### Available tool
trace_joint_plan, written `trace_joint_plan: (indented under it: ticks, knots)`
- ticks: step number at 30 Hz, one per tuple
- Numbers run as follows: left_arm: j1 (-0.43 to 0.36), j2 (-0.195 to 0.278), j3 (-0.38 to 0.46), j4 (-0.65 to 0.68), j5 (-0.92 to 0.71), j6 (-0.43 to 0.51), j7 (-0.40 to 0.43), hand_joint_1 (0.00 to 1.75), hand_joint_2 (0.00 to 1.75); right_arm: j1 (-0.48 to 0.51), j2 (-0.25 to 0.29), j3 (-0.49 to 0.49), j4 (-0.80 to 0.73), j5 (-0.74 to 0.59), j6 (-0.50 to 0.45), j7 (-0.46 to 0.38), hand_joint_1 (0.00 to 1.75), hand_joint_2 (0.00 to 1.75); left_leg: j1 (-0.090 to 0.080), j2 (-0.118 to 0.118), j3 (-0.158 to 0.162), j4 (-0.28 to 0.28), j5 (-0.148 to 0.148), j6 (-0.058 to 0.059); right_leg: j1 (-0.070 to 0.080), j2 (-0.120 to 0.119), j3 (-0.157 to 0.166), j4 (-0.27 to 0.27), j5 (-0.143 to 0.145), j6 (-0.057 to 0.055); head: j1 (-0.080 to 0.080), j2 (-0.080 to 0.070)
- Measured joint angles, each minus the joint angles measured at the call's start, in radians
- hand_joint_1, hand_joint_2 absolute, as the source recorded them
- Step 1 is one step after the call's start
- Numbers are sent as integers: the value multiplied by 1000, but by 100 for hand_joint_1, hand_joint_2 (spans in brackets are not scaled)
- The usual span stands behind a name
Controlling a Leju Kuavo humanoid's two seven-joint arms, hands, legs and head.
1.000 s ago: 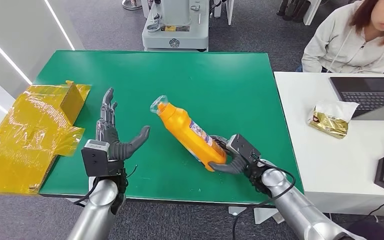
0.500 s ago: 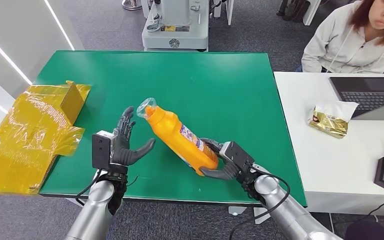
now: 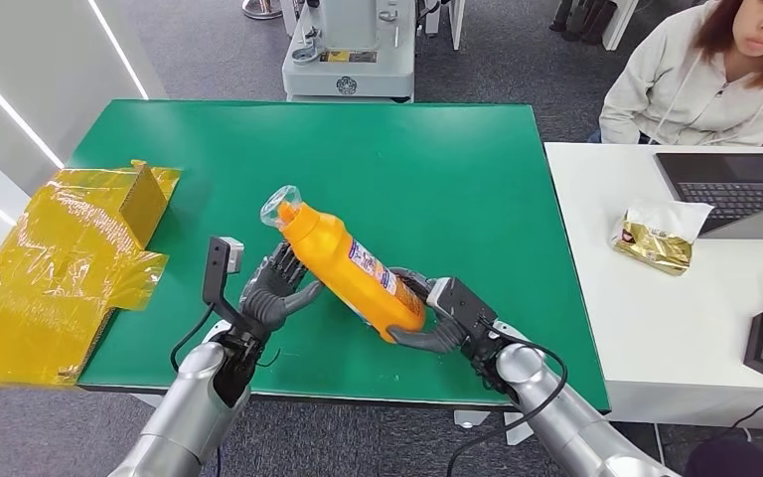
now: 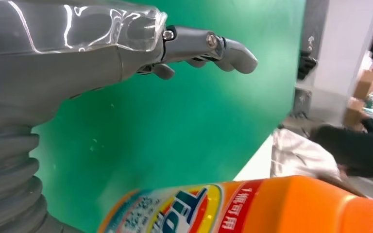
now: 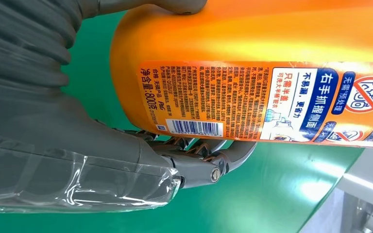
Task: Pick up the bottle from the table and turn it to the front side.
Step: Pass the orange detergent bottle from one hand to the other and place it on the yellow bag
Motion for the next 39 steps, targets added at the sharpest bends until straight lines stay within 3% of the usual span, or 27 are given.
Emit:
trace_joint_plan:
  ticks: [3, 8, 20, 26, 29, 39]
  knots:
    - [-19, 9, 1, 4, 15, 27, -6, 0, 175, 4, 0, -1, -1, 11, -15, -3, 175, 175, 0, 0, 0, 0, 0, 0, 0, 0, 0, 0, 0, 0, 0, 0]
    - [-66, 39, 14, 16, 8, 164, -42, 0, 175, 26, 0, -10, -16, 13, -38, -3, 175, 175, 0, 0, 0, 0, 0, 0, 0, 0, 0, 1, 0, 0, 0, 0]
    - [-53, 69, 25, 29, 75, 45, -9, 0, 175, 96, -15, -72, -128, 7, -42, 32, 175, 175, 0, 0, 0, 0, 0, 0, 0, 0, 0, 0, 0, 0, 0, 0]
    - [-40, 72, 25, 15, 42, 157, -23, 0, 175, 136, -30, -110, -199, -4, -55, 36, 175, 175, 0, 0, 0, 0, 0, 0, 0, 0, 0, 0, 0, 0, 0, 0]
    - [-28, 80, 25, -1, 42, 167, -28, 0, 175, 153, -43, -130, -234, -6, -63, 39, 175, 175, 0, 0, 0, 0, 0, 0, 0, 0, 0, 0, 0, 0, 0, 0]
    - [93, 101, 25, -261, 39, 74, 33, 0, 175, 188, -75, -275, -286, 33, -83, 32, 175, 175, 0, 0, -1, 0, 0, 0, 0, 0, -1, 0, 0, 0, 0, 0]
